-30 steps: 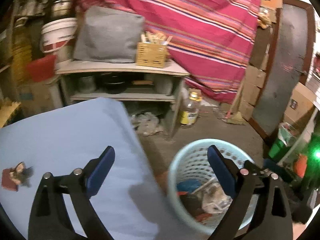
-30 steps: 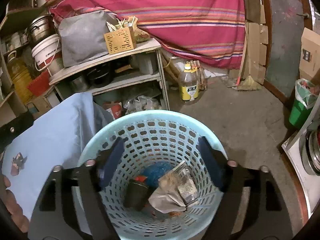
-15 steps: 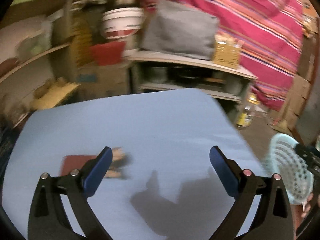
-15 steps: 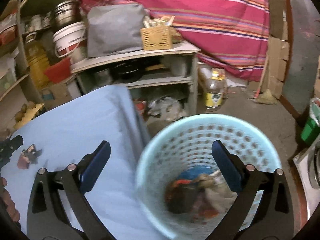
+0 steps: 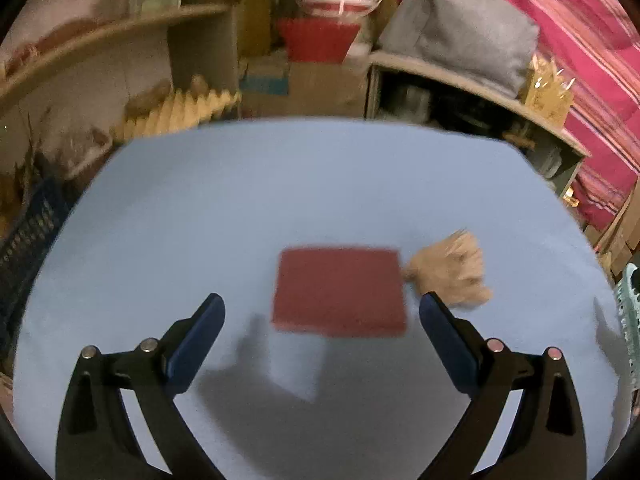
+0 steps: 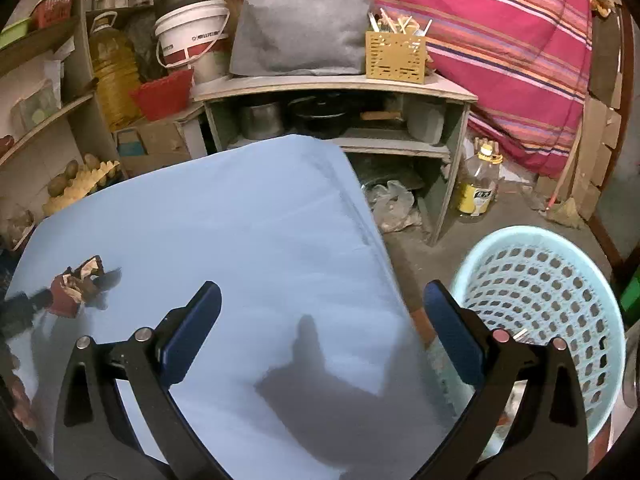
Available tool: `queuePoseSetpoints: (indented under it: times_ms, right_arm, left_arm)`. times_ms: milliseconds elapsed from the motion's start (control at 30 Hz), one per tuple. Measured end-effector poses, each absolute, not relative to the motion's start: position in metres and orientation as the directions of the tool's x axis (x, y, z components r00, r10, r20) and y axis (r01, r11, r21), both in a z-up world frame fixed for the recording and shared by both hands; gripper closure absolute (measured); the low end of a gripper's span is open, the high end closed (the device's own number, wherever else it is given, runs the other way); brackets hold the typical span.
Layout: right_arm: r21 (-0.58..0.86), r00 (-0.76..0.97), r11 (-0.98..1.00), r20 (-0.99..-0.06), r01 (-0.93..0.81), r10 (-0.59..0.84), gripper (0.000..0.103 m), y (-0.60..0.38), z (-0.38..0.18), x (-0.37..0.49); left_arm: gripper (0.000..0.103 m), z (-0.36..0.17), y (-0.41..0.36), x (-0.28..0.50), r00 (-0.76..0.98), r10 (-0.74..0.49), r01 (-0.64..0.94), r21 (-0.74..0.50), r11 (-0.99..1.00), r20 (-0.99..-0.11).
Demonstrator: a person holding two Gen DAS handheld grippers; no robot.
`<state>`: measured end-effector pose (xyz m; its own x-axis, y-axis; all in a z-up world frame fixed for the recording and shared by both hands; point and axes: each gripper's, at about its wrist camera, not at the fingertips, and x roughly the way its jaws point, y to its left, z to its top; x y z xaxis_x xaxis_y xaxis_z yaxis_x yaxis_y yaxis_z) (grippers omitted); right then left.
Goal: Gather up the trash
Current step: 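Move both open tools back to the red scouring pad and brown paper, then grasp the red scouring pad with the left tool while the right tool grasps the brown paper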
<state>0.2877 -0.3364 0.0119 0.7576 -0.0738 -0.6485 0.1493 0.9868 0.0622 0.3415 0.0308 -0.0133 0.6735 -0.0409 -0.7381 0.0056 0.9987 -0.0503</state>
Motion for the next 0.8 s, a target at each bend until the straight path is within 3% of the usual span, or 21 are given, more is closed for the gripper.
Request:
queuePoseSetpoints:
  times_ms: [200, 633, 800]
  right_arm:
    - [0.107, 0.748, 0.984, -0.663, 0.145, -0.038, 0.004, -0.324, 0.005, 0.295]
    - [0.054, 0.719, 0.992, -0.694, 0.113, -0.045, 0.004, -0.292, -0.004, 0.307]
    - [0.060, 0.723, 0.995, -0.691, 0.074, -0.012, 0.004, -0.270, -0.004, 0.309]
  left_arm:
    - [0.007, -0.025, 0.024, 0.346, 0.644, -0.067, 0.046, -0.049, 0.998, -0.762]
    - [0.007, -0.037, 0.011, 0.373, 0.583, -0.079, 0.079, -0.040, 0.996, -0.809]
    - [0.015, -0.034, 0.018, 0.374, 0.593, -0.088, 0.061, -0.065, 0.996, -0.800]
